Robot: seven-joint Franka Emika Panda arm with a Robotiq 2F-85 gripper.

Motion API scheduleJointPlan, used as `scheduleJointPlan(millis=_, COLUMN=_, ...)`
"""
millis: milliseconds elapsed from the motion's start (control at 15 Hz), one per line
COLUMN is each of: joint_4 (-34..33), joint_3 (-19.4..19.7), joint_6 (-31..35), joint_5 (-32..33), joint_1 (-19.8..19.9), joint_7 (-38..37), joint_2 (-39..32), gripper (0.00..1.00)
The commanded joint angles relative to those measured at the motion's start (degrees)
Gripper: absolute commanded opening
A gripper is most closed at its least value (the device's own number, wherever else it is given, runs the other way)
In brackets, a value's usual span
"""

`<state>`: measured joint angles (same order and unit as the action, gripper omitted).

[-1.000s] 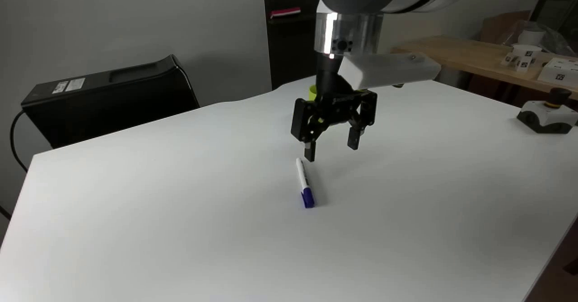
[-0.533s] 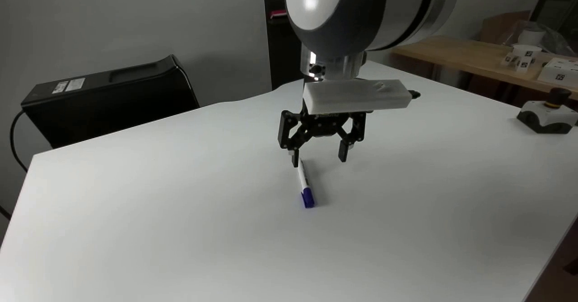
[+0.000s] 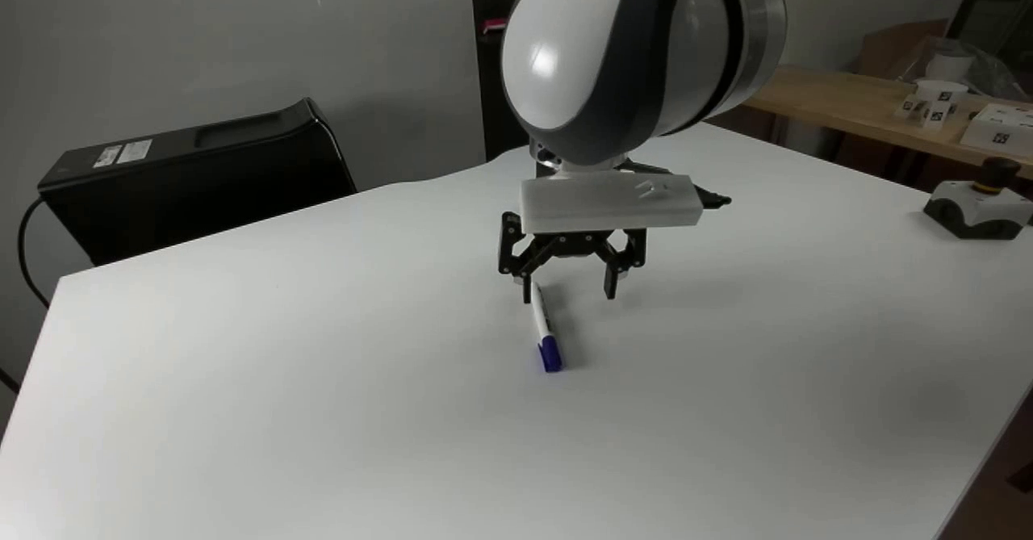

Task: Put the marker in the yellow mug

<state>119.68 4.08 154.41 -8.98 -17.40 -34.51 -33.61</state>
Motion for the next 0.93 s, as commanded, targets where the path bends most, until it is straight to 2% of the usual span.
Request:
scheduleJointPlan(millis=0, joint_4=-2.9, joint_3=4.0, joint_6=1.4, joint_5=3.6, joint_1=-4.4, joint_7=-7.8, joint_2=-3.2, gripper=1.00)
scheduleJointPlan(millis=333, joint_4=-4.9, joint_3=6.0, joint_6=1.0, joint_5=6.1, joint_1=-7.2, joint_7=-12.5, joint_2=-5.8, gripper=1.00)
scheduleJointPlan(millis=400, joint_4=-5.2, joint_3=6.1, joint_6=0.8, joint_5=6.5, joint_1=-7.5, joint_7=-13.0, joint_2=-6.1, gripper=0.95)
scheduleJointPlan(millis=467, joint_4=-5.4, joint_3=6.0, joint_6=0.7, joint_5=6.7, joint_1=-7.5, joint_7=-13.2, joint_2=-6.3, gripper=0.74)
scheduleJointPlan(millis=867, joint_4=-5.7, joint_3=5.9, joint_6=0.5, joint_5=6.9, joint_1=-7.0, joint_7=-13.5, joint_2=-6.1, gripper=0.33)
